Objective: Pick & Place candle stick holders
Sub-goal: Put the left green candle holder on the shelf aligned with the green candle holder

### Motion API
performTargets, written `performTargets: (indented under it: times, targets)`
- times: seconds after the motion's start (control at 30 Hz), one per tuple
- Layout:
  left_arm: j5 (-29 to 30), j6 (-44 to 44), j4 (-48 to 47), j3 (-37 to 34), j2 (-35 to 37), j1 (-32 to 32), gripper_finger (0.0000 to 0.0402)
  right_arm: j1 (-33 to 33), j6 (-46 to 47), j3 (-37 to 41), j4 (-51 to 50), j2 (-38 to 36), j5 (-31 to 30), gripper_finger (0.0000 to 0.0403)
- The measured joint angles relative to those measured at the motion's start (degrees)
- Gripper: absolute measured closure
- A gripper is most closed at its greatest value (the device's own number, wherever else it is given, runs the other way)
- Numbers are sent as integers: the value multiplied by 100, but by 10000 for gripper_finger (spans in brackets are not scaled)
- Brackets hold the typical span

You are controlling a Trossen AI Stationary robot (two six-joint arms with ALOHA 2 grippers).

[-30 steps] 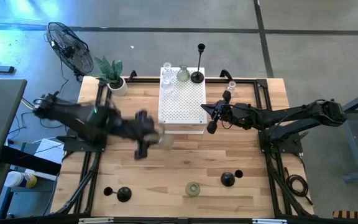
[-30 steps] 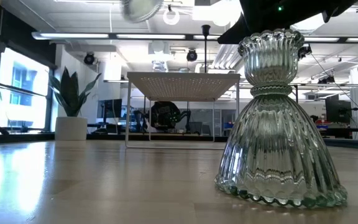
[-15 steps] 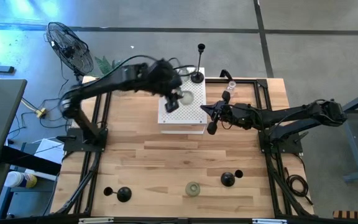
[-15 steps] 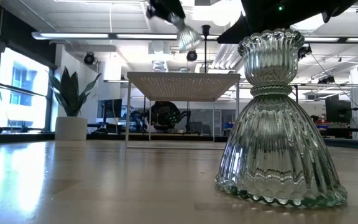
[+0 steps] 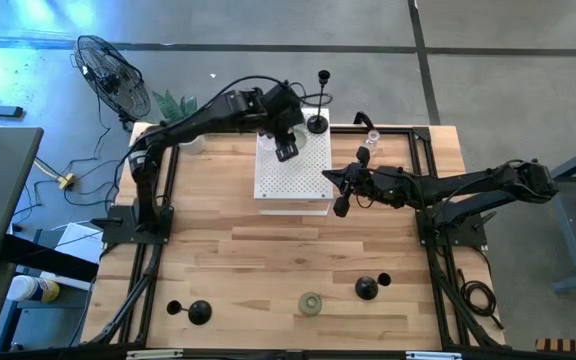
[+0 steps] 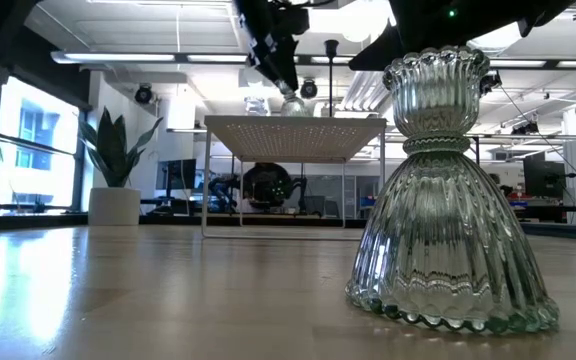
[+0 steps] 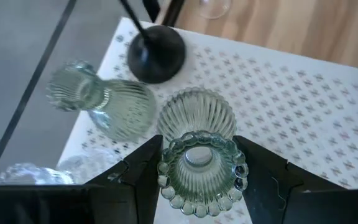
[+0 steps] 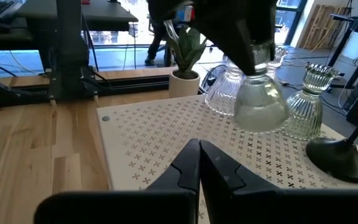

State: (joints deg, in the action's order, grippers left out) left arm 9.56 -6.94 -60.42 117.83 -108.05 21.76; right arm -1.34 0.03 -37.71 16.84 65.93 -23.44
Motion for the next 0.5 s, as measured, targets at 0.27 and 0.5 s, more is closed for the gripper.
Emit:
performTargets:
  times: [0.27,0.5]
  targets:
    - [-72,-22,46,-19,-37,115,228,0,0,0,-1,0,2,403]
    - [-109,-35,72,-30,-208,118,228,2,0,0,-10,0,6,403]
